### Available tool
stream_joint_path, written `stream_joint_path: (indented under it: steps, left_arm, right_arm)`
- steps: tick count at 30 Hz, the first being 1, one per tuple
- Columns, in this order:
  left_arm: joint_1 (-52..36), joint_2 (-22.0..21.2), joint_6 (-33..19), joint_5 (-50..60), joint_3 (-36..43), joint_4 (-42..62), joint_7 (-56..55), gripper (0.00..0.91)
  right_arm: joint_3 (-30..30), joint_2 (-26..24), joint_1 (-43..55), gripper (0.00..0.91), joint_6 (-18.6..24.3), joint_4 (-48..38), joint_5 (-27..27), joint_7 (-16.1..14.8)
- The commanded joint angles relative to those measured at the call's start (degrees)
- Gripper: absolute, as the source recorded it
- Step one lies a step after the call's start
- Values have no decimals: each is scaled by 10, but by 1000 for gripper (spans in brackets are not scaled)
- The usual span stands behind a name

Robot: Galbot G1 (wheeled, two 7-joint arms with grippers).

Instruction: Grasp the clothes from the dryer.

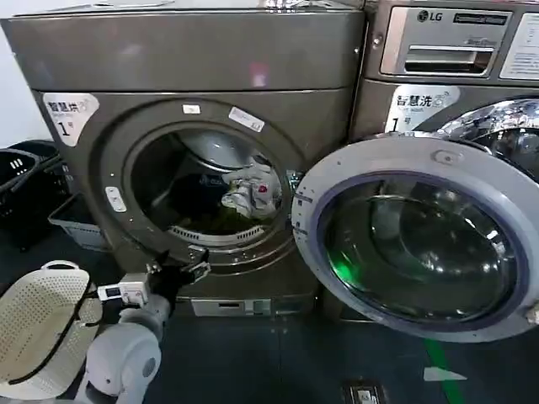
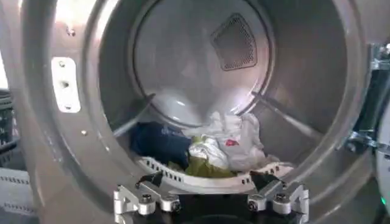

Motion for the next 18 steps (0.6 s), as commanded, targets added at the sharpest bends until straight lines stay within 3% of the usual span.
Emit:
stream_joint_path:
  steps: [1, 18]
  left_arm:
    - [1, 0, 19, 1, -1, 0, 1, 907]
    - [-1, -3, 19, 3, 2, 2, 3, 907]
  right_arm:
    - [-1, 0, 1, 907, 0, 0, 1, 0]
    - [-2, 2, 3, 907, 2, -1, 0, -1]
